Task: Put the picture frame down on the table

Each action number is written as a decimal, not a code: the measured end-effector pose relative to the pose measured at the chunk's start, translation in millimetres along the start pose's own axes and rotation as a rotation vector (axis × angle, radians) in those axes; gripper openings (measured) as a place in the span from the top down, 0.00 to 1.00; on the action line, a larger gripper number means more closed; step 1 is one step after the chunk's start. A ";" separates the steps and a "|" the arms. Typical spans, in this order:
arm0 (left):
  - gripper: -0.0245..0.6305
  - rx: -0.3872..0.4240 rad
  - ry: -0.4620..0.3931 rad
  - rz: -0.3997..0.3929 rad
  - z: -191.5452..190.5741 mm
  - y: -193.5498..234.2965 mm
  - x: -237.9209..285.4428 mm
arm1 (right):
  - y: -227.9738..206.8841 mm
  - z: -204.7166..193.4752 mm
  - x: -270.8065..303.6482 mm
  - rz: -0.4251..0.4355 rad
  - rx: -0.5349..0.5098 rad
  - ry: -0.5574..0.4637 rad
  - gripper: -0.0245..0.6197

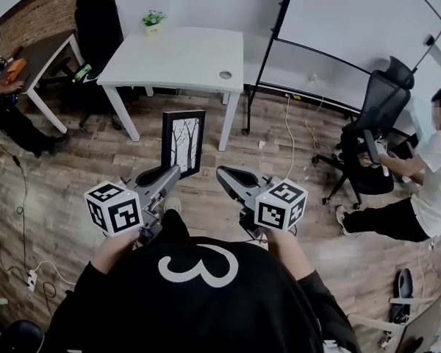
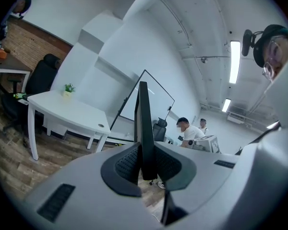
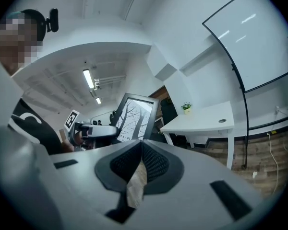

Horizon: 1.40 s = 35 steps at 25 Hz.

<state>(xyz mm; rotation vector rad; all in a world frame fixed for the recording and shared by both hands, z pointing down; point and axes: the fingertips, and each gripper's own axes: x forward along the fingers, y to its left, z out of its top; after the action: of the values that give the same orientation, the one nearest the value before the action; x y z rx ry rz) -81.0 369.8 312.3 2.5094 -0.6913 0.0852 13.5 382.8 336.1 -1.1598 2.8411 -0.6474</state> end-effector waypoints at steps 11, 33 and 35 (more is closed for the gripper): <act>0.86 -0.049 0.023 0.026 15.0 65.3 16.9 | -41.5 -5.0 55.2 -0.012 0.054 0.028 0.93; 0.86 -0.094 0.076 -0.053 151.2 255.6 148.4 | -213.1 93.6 214.6 -0.120 0.105 0.025 0.93; 0.86 -0.108 0.067 -0.072 163.6 265.9 159.1 | -225.7 103.3 223.6 -0.129 0.102 0.017 0.93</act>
<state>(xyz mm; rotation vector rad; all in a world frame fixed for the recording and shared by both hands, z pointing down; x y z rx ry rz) -86.6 19.9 329.9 2.4140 -0.5633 0.1025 18.2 49.6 359.5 -1.3352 2.7270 -0.8017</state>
